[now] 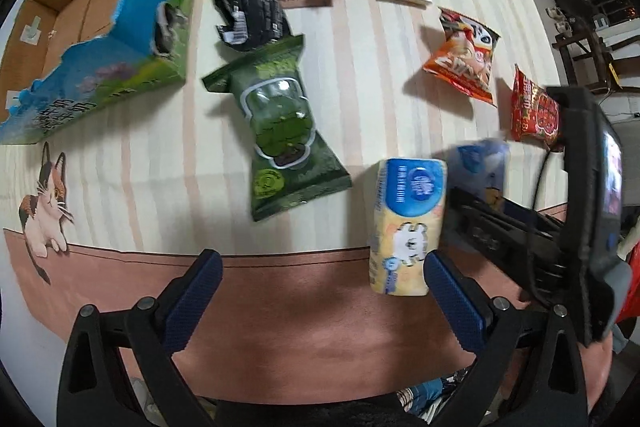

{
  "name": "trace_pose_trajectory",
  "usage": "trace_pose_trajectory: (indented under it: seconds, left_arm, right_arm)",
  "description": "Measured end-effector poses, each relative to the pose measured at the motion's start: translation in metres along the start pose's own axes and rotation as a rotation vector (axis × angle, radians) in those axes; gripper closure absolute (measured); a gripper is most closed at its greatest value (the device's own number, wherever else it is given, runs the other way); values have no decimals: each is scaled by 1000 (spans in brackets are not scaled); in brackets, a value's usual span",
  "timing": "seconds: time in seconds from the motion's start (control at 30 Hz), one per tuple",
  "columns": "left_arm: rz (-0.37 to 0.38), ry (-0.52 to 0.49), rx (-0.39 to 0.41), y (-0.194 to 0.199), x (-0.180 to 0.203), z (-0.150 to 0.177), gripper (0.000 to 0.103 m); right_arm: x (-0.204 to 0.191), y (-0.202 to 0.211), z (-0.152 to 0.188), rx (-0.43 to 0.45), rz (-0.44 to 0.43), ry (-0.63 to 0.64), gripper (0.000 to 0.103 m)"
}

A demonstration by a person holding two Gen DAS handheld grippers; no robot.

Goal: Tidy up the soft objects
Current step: 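Grasp the yellow Vinda tissue pack with the left gripper while the right grasps the blue bear pack, then carry both tissue packs into the cardboard box and open both grippers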

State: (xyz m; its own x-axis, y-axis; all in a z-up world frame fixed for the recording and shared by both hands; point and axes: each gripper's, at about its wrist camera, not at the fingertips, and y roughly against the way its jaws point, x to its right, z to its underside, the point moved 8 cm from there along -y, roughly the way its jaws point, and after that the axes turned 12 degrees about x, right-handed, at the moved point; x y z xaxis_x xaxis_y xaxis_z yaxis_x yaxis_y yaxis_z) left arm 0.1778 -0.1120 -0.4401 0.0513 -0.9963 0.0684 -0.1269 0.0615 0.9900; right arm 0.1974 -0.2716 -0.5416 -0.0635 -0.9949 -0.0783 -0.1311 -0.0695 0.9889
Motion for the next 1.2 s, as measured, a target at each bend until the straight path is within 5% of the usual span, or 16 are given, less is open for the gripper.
trace_pose_trajectory:
  seconds: [0.37, 0.4, 0.5, 0.6, 0.9, 1.03, 1.2]
  left_arm:
    - [11, -159, -139, -64, 71, 15, 0]
    - [13, -157, -143, -68, 71, 16, 5]
    - [3, -145, -167, -79, 63, 20, 43]
    - [8, -134, -179, -86, 54, 22, 58]
    - [-1, -149, -148, -95, 55, 26, 62]
    - [8, -152, -89, -66, 46, 30, 63]
    - [58, -118, 20, 0, 22, 20, 63]
  right_arm:
    - [105, 20, 41, -7, 125, -83, 51]
    - [110, 22, 46, -21, 122, -77, 50]
    - [123, 39, 58, -42, 76, -88, 45]
    - [140, 36, 49, -13, 52, -146, 38]
    - [143, -6, 39, -102, 40, -137, 31]
    - [141, -7, 40, -79, 46, -124, 53]
    - [111, 28, 41, -38, -33, -103, 58]
